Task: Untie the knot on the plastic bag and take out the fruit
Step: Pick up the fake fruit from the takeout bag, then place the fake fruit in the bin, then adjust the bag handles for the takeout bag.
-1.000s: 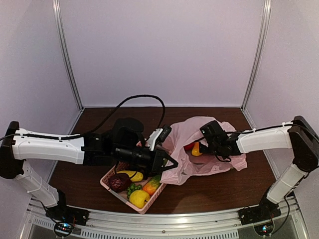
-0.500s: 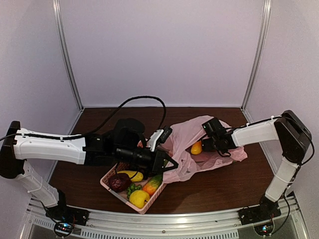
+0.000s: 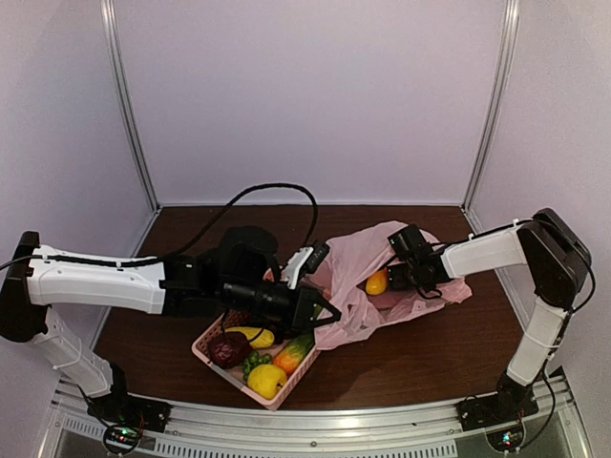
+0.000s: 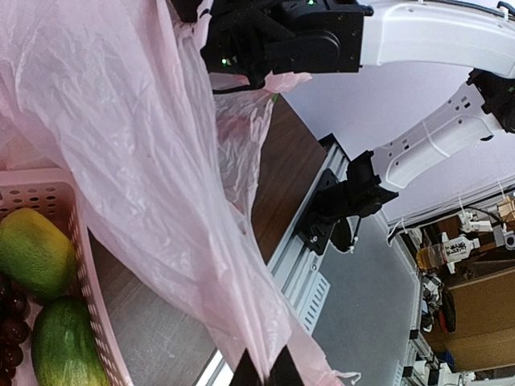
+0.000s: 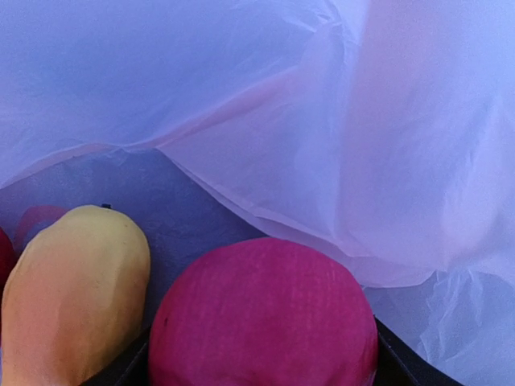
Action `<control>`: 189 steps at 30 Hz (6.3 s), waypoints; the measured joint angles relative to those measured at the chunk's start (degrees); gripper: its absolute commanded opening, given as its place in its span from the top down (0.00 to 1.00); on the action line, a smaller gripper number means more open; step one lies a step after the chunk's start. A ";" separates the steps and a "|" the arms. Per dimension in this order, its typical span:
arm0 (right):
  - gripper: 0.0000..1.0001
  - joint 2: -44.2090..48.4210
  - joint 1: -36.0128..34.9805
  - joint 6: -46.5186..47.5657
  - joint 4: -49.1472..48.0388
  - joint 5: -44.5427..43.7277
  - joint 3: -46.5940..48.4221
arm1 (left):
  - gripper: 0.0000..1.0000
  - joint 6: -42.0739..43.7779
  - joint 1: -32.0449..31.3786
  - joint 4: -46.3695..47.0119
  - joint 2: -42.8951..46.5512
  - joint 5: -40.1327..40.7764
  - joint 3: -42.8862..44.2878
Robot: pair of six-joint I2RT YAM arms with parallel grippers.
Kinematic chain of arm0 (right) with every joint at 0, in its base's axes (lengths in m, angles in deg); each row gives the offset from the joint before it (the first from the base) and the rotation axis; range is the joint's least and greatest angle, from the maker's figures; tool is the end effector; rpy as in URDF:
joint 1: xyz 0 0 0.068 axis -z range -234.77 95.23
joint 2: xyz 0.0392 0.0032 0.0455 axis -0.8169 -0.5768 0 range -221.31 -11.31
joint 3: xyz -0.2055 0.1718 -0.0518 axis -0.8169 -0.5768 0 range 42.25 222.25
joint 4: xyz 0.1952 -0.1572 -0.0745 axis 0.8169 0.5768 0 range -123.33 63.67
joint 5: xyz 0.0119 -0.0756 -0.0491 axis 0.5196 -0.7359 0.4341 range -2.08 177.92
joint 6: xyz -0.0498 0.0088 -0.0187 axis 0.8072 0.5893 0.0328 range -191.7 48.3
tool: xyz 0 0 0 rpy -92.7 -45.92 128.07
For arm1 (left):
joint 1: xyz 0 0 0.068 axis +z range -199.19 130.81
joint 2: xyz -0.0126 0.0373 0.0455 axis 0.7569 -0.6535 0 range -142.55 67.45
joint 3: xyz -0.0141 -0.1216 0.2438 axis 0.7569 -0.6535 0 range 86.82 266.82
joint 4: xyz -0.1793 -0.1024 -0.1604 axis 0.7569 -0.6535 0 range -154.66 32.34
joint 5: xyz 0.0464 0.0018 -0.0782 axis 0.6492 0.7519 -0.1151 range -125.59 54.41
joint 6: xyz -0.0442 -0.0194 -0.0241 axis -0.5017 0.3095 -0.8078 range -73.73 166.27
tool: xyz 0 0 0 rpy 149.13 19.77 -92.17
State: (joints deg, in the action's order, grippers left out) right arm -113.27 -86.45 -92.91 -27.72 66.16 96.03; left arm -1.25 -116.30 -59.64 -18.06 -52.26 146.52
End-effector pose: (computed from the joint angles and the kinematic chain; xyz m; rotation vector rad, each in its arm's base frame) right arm 0.3015 0.1704 0.1428 -0.0690 2.4180 -0.0638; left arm 0.1235 -0.3188 0.2735 0.6185 2.3338 -1.4115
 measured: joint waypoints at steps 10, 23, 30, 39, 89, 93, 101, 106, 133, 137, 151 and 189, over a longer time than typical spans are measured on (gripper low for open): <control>0.41 3.54 0.11 1.88 -0.55 4.00 -1.64 | 1.00 -0.44 -0.02 -1.27 -0.04 1.27 0.11; 0.41 23.30 -5.22 10.54 -2.60 17.73 -11.23 | 1.00 -1.09 -0.02 -2.32 -0.35 4.35 2.16; 0.41 28.76 -10.67 10.97 -1.55 20.50 -14.40 | 1.00 -1.25 -0.02 -2.21 -0.52 4.50 2.25; 0.42 30.84 -21.18 9.81 1.68 20.22 -14.93 | 1.00 -1.25 0.09 -1.31 -0.90 5.01 2.49; 0.41 22.34 -49.90 0.26 17.44 5.35 19.32 | 0.05 24.30 47.80 -23.65 23.58 5.49 -6.29; 0.41 13.60 -51.36 -1.05 22.69 2.73 28.74 | 0.05 29.81 56.13 -25.16 24.48 2.08 -8.26; 0.40 -4.61 -52.09 -5.31 33.09 0.37 46.95 | 0.05 35.26 59.56 -25.86 26.84 3.30 -11.21; 0.40 -12.39 -51.25 -8.90 37.97 0.63 53.53 | 0.05 36.06 59.56 -25.88 31.47 6.14 -11.65; 0.28 -14.64 -43.01 -13.99 41.09 4.98 44.48 | 0.05 36.52 59.56 -25.99 31.10 8.87 -11.65; 0.20 -14.64 -42.88 -14.16 40.33 5.05 43.41 | 0.05 36.52 59.56 -26.01 30.82 8.87 -11.67; 0.09 -14.64 -42.77 -14.16 39.12 5.29 42.95 | 0.05 36.52 59.56 -26.01 30.82 8.81 -11.67; 0.09 19.39 -39.12 -2.84 17.31 8.07 20.74 | 0.11 12.28 29.59 -22.18 37.07 1.03 -14.23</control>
State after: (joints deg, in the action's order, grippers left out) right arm -93.88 -125.58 -95.75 -10.41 74.22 116.78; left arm 11.03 -86.71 -81.82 19.01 -51.23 132.29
